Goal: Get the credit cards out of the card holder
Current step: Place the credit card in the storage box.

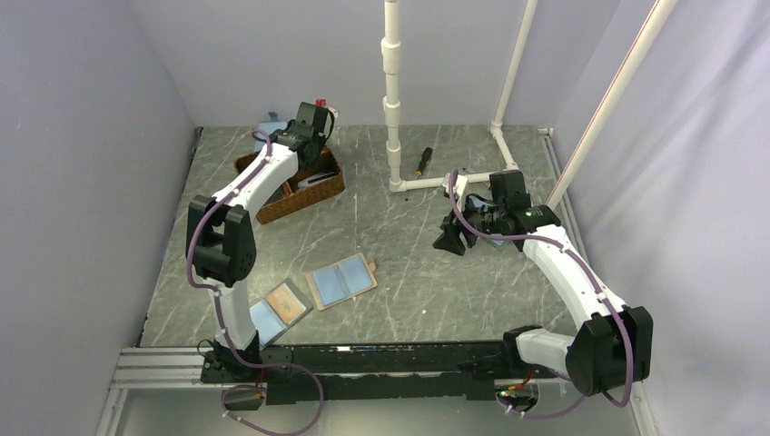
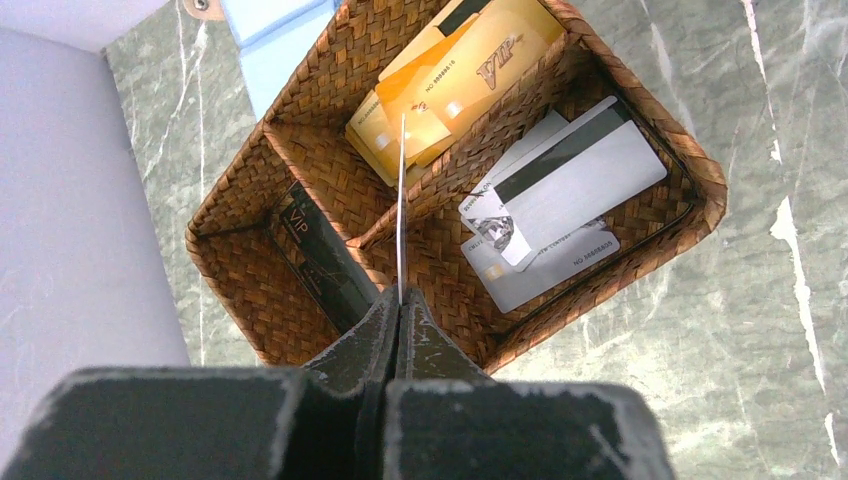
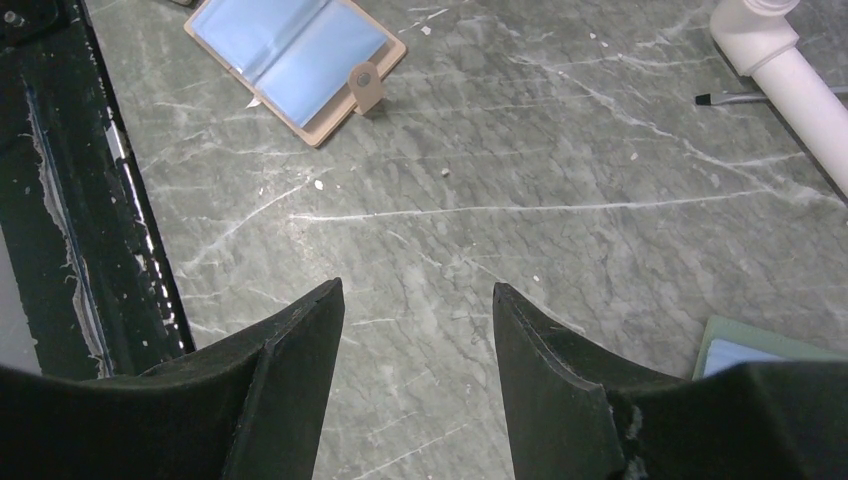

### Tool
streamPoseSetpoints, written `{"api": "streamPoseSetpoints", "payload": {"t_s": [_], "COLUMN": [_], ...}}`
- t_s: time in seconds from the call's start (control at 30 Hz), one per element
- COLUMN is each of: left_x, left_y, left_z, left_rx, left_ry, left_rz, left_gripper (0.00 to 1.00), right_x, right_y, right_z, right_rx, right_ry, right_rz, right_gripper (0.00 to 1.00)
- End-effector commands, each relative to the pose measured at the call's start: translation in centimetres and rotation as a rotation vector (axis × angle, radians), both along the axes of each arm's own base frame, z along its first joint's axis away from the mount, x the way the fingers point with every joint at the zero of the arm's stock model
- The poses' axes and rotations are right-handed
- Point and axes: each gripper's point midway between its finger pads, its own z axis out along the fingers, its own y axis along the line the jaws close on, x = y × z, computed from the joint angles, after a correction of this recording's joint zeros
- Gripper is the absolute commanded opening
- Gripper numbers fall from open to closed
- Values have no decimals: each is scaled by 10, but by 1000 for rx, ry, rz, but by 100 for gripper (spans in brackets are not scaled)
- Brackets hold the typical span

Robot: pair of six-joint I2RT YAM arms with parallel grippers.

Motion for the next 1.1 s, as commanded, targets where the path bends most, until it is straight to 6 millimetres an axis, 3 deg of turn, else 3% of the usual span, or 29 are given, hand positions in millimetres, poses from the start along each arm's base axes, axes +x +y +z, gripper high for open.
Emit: {"api": "streamPoseSetpoints", "payload": {"t_s": [0.0, 0.5, 0.63, 0.7, 0.77, 0.97, 1.07], "left_x": [11, 6, 4, 0, -6, -39, -74], "left_y": [-7, -8, -9, -13, -19, -37, -49], "left_z": [12, -33, -38, -33, -22, 32, 50], "left_rx": [14, 53, 46, 33, 13, -139, -320], "left_ry": [-42, 38, 60, 67, 55, 1, 12], "left_rz": [-56, -43, -34, -35, -47, -58, -51], "left_gripper": [0, 0, 30, 51, 60, 61, 61], "right_x": [1, 0, 0, 1, 0, 0, -2], "right_y": [4, 3, 2, 2, 2, 0, 0], "right_z": [22, 22, 22, 23, 23, 26, 26], "right_rx": [35, 36, 37, 38, 40, 46, 50], "right_ry": [-56, -59, -58, -61, -60, -67, -67], "right_rz": [32, 30, 28, 27, 26, 21, 28], "right_gripper": [59, 59, 59, 59, 59, 59, 59]}}
